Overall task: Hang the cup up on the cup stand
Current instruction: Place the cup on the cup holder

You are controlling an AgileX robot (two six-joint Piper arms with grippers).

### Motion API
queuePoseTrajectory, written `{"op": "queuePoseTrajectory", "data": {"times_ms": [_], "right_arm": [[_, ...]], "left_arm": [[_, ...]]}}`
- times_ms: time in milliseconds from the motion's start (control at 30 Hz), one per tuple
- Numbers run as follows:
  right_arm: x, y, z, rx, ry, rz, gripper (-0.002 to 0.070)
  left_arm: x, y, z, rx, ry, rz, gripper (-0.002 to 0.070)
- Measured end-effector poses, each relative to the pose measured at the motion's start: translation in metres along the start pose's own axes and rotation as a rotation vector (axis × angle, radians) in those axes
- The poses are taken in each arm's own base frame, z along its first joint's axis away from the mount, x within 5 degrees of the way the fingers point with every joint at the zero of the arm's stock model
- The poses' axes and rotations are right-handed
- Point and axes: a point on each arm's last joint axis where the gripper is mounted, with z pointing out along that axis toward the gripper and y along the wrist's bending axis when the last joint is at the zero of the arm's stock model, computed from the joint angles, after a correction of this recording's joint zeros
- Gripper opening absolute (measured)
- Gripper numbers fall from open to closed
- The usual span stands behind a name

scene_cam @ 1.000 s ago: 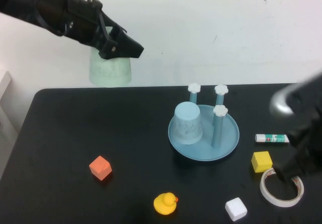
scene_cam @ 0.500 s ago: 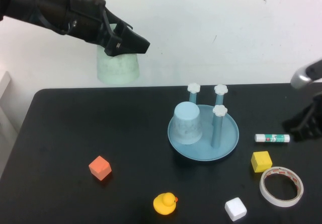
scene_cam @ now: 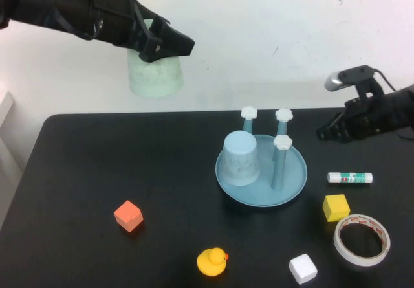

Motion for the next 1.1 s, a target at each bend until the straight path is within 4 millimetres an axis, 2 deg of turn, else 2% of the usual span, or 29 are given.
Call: {"op": "queuePoseTrajectory", "data": {"times_ms": [100, 267, 433, 533, 733, 933, 1100], "right_arm": [[-0.007, -0.015, 0.021, 0.017, 0.015, 0.007, -0.0002], [-0.005, -0.032, 0.053, -0.016, 0.093, 0.037, -0.0002], [0.002, -0.040, 0.079, -0.074, 0.158, 0.032, -0.0002], [0.007, -0.038, 0.090, -0.105, 0.196, 0.032, -0.0002], [0.004, -0.019, 0.100, -0.143, 0.226, -0.020, -0.0002], [0.000, 0.024, 0.117, -0.199, 0.255, -0.116, -0.0002], [-0.001, 0.050, 0.126, -0.241, 0.279, -0.160, -0.0002]], "left_arm": [[0.002, -0.001, 0.002, 0.012, -0.007, -0.013, 0.0533], [0.007, 0.002, 0.007, 0.020, 0.002, -0.027, 0.0533], [0.015, 0.009, 0.019, 0.044, 0.003, -0.040, 0.0533], [0.016, 0.010, 0.023, 0.053, -0.011, -0.041, 0.0533], [0.013, 0.009, 0.023, 0.069, -0.048, -0.043, 0.0533], [0.015, 0.012, 0.026, 0.067, -0.052, -0.048, 0.0533], [0.021, 0.016, 0.033, 0.072, -0.046, -0.065, 0.0533]]}}
